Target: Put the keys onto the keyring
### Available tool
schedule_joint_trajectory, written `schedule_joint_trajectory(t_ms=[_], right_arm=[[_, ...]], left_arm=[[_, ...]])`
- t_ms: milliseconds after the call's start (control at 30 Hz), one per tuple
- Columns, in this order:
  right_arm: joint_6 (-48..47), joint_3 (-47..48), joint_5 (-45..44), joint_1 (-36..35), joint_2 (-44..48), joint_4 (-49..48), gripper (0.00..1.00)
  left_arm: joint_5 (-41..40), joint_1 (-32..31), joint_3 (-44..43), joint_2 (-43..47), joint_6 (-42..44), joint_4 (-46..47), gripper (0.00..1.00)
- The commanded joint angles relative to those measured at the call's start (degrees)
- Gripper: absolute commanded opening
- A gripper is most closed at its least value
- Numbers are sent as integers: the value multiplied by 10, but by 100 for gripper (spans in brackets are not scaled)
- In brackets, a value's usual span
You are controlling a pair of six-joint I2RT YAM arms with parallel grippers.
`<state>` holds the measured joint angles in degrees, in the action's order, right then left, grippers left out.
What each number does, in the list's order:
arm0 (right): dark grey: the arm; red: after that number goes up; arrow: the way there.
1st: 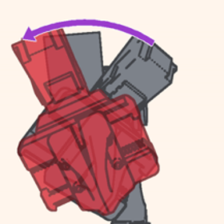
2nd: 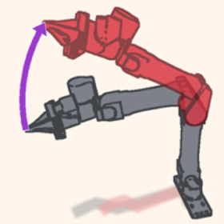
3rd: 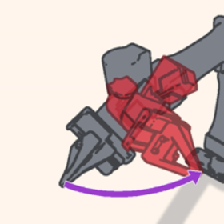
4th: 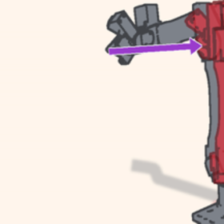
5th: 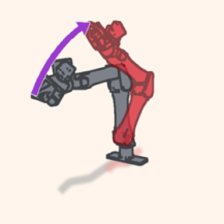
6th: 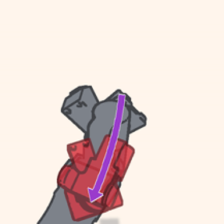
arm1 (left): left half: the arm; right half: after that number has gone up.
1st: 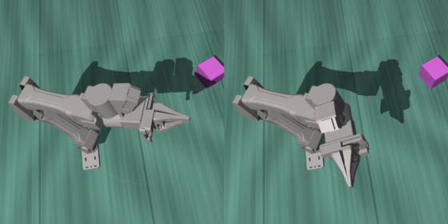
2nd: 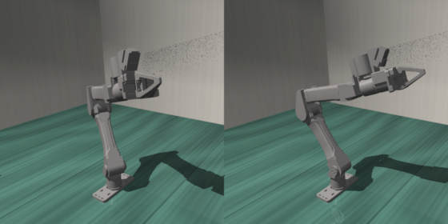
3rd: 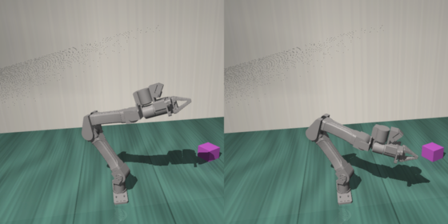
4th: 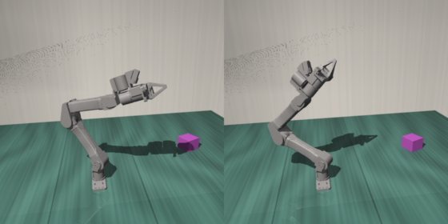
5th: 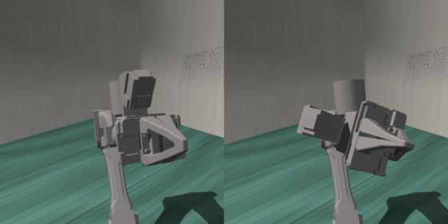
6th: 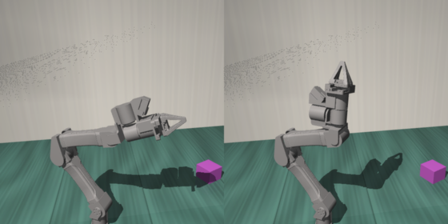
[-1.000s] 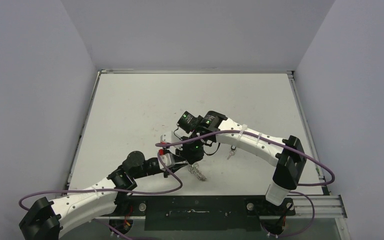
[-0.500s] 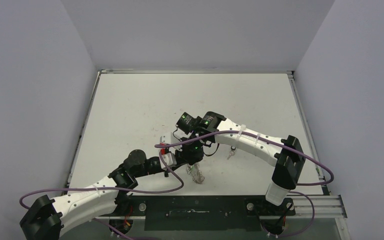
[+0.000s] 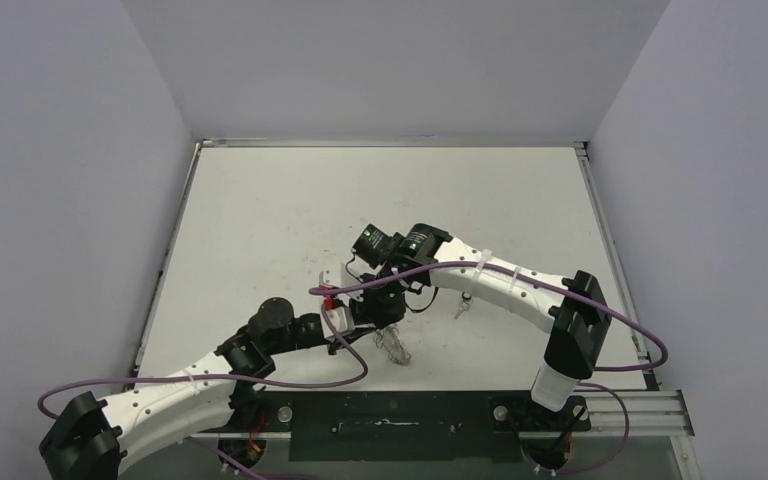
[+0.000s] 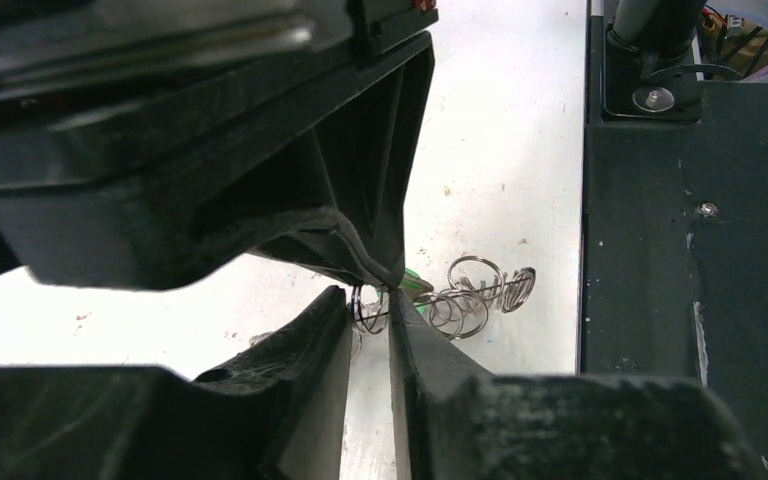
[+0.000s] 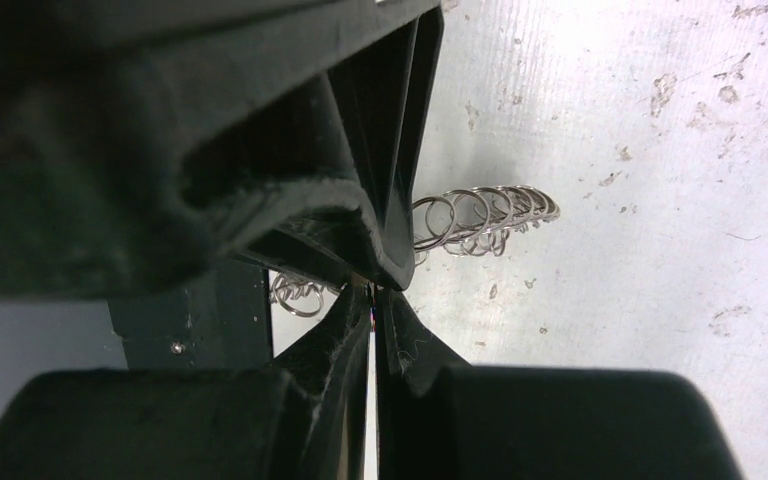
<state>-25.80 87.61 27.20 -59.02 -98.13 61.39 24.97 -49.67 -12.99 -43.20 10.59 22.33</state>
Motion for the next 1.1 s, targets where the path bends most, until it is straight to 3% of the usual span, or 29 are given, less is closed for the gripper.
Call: schedule_joint_trajectory(t_ms=[0, 100, 200, 433, 633, 800, 967, 1067], right_arm=[[9, 8, -4, -1, 26, -41, 0], [9, 10, -1, -2, 28, -43, 0], [10, 10, 3, -2, 29, -45, 0], [14, -7, -15, 2, 35, -59, 1], [38, -64, -12, 36, 89, -136, 25], [42, -159, 33, 67, 171, -244, 52], [11, -240, 96, 77, 233, -322, 55], [-6, -262, 125, 81, 241, -341, 51]], left_arm=[[23, -4, -30, -3, 3, 4, 21], [21, -6, -31, -6, 7, 2, 18], [19, -7, -33, -8, 12, -3, 0], [5, -8, -27, 8, 9, -5, 0], [-26, -8, -3, 40, -12, 28, 0], [-47, -9, 33, 50, -46, 106, 0], [-58, -9, 58, 46, -65, 182, 0], [-61, -9, 64, 45, -69, 205, 0]])
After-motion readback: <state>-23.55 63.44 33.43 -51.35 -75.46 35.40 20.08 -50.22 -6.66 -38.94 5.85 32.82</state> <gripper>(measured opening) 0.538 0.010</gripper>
